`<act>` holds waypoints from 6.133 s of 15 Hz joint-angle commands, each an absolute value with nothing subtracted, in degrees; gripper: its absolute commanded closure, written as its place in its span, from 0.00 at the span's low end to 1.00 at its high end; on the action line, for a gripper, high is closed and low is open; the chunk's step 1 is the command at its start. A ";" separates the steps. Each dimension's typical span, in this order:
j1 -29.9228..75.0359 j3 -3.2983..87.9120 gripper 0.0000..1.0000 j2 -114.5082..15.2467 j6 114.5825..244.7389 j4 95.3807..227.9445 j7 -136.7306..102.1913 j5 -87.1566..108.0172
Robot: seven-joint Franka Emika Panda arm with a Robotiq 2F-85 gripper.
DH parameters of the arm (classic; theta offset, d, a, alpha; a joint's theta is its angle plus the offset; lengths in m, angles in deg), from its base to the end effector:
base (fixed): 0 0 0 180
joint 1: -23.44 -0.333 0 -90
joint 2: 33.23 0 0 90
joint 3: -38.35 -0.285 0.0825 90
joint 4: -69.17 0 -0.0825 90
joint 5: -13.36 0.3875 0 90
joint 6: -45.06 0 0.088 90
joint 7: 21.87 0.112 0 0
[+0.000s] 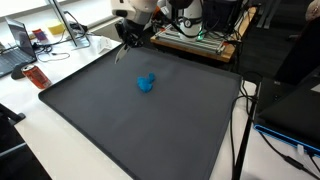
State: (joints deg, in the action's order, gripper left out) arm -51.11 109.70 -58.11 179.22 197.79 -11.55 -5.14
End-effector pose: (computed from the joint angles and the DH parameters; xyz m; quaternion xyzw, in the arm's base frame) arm 0.5318 0.0112 0.2682 0.9471 0.0631 -0.0060 0.3146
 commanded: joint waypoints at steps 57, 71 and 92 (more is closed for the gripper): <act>15.07 44.23 0.99 -46.72 193.64 203.19 5.05 3.45; 15.54 43.87 0.99 -52.16 194.36 200.67 3.82 4.84; 17.64 41.26 0.99 -56.83 189.23 197.89 -5.42 9.29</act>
